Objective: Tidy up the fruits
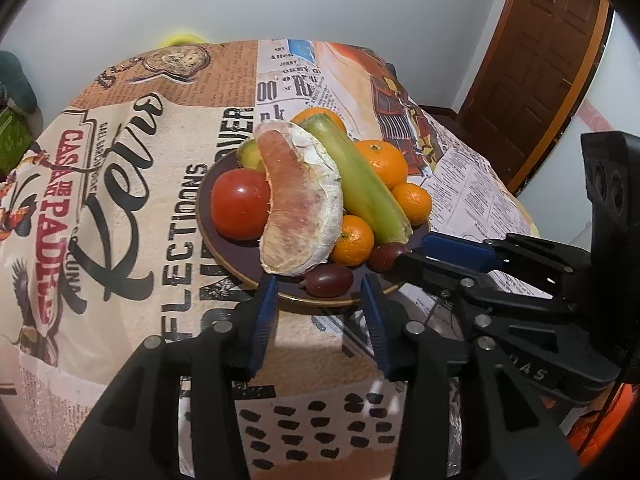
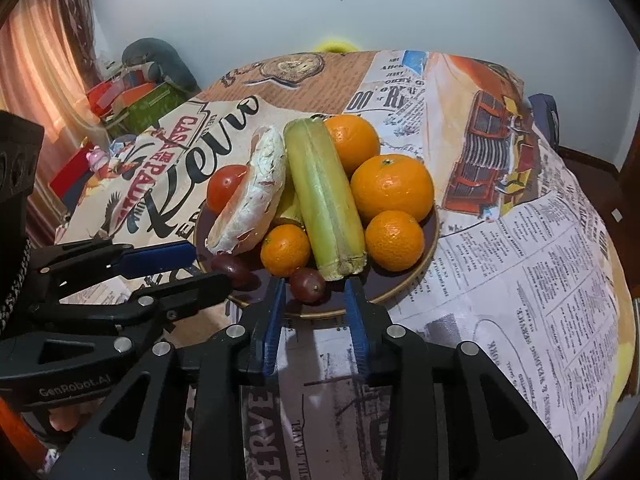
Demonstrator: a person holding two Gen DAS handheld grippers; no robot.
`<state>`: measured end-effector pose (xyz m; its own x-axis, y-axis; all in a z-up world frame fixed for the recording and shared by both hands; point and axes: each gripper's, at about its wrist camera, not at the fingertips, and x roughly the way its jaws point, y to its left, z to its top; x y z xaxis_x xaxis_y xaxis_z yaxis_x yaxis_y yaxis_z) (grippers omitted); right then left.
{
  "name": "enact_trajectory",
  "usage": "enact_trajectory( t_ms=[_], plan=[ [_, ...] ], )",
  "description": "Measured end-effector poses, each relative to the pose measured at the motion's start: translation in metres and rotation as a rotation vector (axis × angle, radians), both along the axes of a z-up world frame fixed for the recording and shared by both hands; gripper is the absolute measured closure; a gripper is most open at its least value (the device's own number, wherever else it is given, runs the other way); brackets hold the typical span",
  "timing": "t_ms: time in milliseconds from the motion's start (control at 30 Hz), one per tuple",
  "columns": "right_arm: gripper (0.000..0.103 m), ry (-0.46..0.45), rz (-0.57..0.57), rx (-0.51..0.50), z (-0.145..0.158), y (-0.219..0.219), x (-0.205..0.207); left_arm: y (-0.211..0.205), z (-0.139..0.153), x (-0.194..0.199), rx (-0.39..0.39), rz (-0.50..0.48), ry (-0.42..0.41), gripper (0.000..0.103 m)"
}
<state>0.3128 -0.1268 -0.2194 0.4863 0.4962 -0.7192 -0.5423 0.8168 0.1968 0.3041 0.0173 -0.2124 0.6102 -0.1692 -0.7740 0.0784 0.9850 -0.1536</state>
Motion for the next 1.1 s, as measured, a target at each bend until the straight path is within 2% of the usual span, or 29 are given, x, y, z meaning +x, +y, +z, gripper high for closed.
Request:
enact_trajectory(
  t_ms=[233, 367, 600, 767, 833, 933, 967, 1100],
  plan=[
    [0.075, -0.05, -0.031, 0.032, 0.029, -0.013, -0.016, 0.005, 0.038, -0.025, 0.008, 0.037, -0.091, 0.06],
    [0.075, -0.121, -0.04, 0.069, 0.064, -0.022, -0.035, 0.01, 0.081, -0.054, -0.013, 0.063, -0.187, 0.06],
    [0.075, -0.321, -0.057, 0.151, 0.145, -0.041, -0.097, 0.008, 0.165, -0.125, 0.002, 0.098, -0.412, 0.06],
    [0.075, -0.463, -0.067, 0.224, 0.192, -0.054, -0.151, 0.002, 0.212, -0.178, 0.03, 0.11, -0.55, 0.06],
    [0.073, -0.503, -0.074, 0.243, 0.203, -0.058, -0.168, -0.001, 0.223, -0.194, 0.04, 0.113, -0.587, 0.054],
    [0.062, -0.563, -0.093, 0.278, 0.217, -0.065, -0.194, -0.007, 0.238, -0.221, 0.065, 0.12, -0.651, 0.049],
    [0.056, -0.573, -0.099, 0.281, 0.219, -0.066, -0.198, -0.01, 0.241, -0.23, 0.074, 0.118, -0.668, 0.048],
    [0.039, -0.616, -0.12, 0.286, 0.222, -0.066, -0.217, -0.016, 0.249, -0.249, 0.074, 0.103, -0.703, 0.04]
  ],
)
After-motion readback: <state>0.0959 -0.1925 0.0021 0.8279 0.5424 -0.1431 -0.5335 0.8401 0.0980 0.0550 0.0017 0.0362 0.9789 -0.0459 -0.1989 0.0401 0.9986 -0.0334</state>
